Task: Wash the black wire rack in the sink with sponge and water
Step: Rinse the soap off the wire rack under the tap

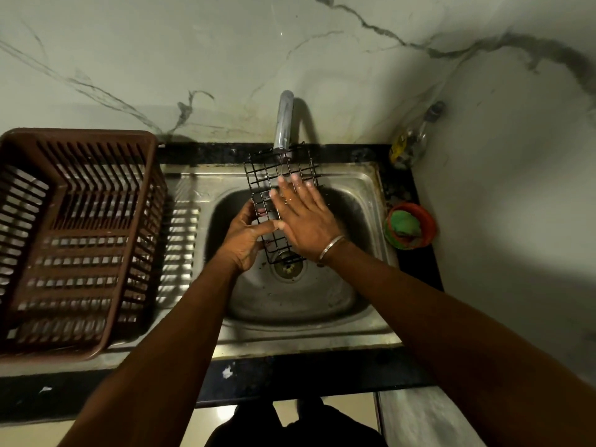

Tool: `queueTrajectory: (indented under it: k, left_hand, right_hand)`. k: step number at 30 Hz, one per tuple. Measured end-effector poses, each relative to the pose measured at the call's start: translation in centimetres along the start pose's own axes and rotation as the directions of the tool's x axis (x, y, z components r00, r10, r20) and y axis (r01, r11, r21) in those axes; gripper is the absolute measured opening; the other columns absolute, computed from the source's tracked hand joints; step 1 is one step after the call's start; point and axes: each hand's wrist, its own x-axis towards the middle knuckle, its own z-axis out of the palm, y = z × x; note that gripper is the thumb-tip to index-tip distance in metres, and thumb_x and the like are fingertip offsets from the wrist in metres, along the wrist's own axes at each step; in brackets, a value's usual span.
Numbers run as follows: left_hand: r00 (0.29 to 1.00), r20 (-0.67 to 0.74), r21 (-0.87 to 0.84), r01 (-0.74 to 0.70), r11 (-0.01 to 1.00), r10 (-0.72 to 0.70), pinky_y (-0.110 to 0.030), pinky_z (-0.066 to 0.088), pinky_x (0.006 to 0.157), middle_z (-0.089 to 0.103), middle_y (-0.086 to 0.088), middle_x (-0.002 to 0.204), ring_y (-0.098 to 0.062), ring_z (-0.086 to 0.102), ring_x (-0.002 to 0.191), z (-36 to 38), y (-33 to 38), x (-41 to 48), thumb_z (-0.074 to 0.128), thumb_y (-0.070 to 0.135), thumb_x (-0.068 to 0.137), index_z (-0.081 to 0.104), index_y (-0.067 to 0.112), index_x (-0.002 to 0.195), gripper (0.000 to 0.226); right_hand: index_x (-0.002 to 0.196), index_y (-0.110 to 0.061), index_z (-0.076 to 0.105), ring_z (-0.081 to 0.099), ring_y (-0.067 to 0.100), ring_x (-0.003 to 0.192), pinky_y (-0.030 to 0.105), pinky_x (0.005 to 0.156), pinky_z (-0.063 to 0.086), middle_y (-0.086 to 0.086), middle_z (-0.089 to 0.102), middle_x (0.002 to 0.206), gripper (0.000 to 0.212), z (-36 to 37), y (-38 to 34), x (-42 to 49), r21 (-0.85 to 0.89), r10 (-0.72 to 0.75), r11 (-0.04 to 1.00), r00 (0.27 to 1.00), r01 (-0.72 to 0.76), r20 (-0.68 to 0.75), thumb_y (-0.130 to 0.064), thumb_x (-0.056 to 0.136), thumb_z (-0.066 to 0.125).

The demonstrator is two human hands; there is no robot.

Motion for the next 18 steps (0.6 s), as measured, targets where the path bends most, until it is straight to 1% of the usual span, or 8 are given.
queueTrajectory:
  k: [1, 4, 7, 9, 12, 14, 16, 18]
  left_hand:
    - [1.000, 0.008, 0.014, 0.005, 1.000, -0.005, -0.062, 0.043, 0.113, 0.056, 0.003, 0.157, -0.029, 0.056, 0.141, 0.3, 0.2, 0.0, 0.103, 0.023, 0.059, 0.048, 0.031, 0.158, 0.114]
    - [1.000, 0.020, 0.055, -0.009, 0.998, 0.008, -0.053, 0.050, 0.108, 0.066, -0.001, 0.146, -0.029, 0.062, 0.135, 1.0, 0.9, 0.1, 0.091, 0.006, 0.076, 0.055, 0.025, 0.152, 0.086]
    - [1.000, 0.015, 0.094, -0.006, 0.996, 0.005, -0.054, 0.050, 0.104, 0.069, 0.001, 0.142, -0.028, 0.063, 0.133, 1.3, 1.5, 0.4, 0.086, 0.003, 0.084, 0.060, 0.028, 0.147, 0.073]
    - [1.000, 0.023, 0.125, -0.012, 0.992, 0.009, -0.052, 0.053, 0.096, 0.069, 0.001, 0.140, -0.031, 0.063, 0.132, 1.4, 1.6, 0.6, 0.087, 0.005, 0.083, 0.061, 0.030, 0.145, 0.072]
    - [1.000, 0.028, 0.163, -0.008, 0.987, 0.003, -0.056, 0.051, 0.100, 0.067, 0.007, 0.142, -0.029, 0.062, 0.132, 1.8, 1.6, 0.6, 0.089, 0.010, 0.081, 0.058, 0.034, 0.147, 0.077]
    - [1.000, 0.027, 0.165, -0.014, 0.986, 0.009, -0.057, 0.051, 0.101, 0.069, 0.007, 0.139, -0.028, 0.063, 0.130, 2.1, 1.5, 0.7, 0.087, 0.008, 0.083, 0.062, 0.035, 0.142, 0.070]
    - [1.000, 0.024, 0.186, -0.010, 0.983, 0.006, -0.055, 0.052, 0.100, 0.068, 0.010, 0.138, -0.026, 0.064, 0.127, 2.3, 1.6, 0.6, 0.086, 0.007, 0.084, 0.060, 0.035, 0.145, 0.072]
    - [1.000, 0.022, 0.186, 0.005, 0.983, -0.009, -0.052, 0.052, 0.099, 0.067, 0.016, 0.138, -0.021, 0.062, 0.127, 2.5, 1.7, 0.6, 0.086, 0.007, 0.085, 0.055, 0.038, 0.151, 0.079]
  right_hand:
    - [0.167, -0.017, 0.003, -0.009, 0.034, 0.162, 0.052, 0.131, 0.000, 0.013, -0.004, 0.176, 0.070, 0.0, 0.1, 0.0, -0.010, -0.013, 1.000, 1.000, 0.013, 0.011, -0.049, 0.110, 0.028]
    - [0.168, -0.014, 0.002, -0.009, 0.038, 0.161, 0.054, 0.131, -0.002, 0.013, -0.011, 0.174, 0.074, -0.6, 0.7, 0.5, 0.047, 0.151, 0.988, 0.988, -0.149, -0.028, -0.050, 0.108, 0.028]
    - [0.168, -0.018, 0.006, -0.007, 0.039, 0.162, 0.058, 0.130, 0.002, 0.013, -0.003, 0.176, 0.072, -0.5, 1.4, 0.5, -0.012, 0.056, 0.998, 0.998, -0.056, -0.010, -0.051, 0.108, 0.028]
    - [0.168, -0.017, 0.005, -0.007, 0.038, 0.162, 0.057, 0.130, 0.002, 0.014, -0.005, 0.176, 0.072, -0.8, 1.7, 1.0, -0.005, 0.081, 0.997, 0.996, -0.081, -0.023, -0.050, 0.109, 0.028]
    - [0.168, -0.010, 0.003, -0.009, 0.035, 0.162, 0.054, 0.131, 0.000, 0.017, -0.011, 0.174, 0.075, -1.1, 1.4, 1.6, 0.004, 0.111, 0.994, 0.994, -0.111, -0.019, -0.051, 0.109, 0.025]
    - [0.169, -0.014, 0.002, -0.010, 0.037, 0.162, 0.055, 0.130, 0.000, 0.014, -0.011, 0.175, 0.073, -1.2, 1.8, 1.7, 0.015, 0.148, 0.989, 0.989, -0.148, -0.020, -0.050, 0.109, 0.024]
    - [0.169, -0.016, 0.000, -0.012, 0.039, 0.161, 0.061, 0.129, -0.002, 0.010, -0.014, 0.175, 0.074, -1.6, 2.0, 2.0, 0.059, 0.198, 0.979, 0.980, -0.197, -0.021, -0.052, 0.108, 0.024]
    - [0.169, -0.020, 0.001, -0.013, 0.036, 0.161, 0.065, 0.127, -0.001, 0.009, -0.013, 0.175, 0.072, -1.6, 1.5, 2.2, 0.027, 0.117, 0.993, 0.993, -0.117, 0.013, -0.053, 0.109, 0.024]
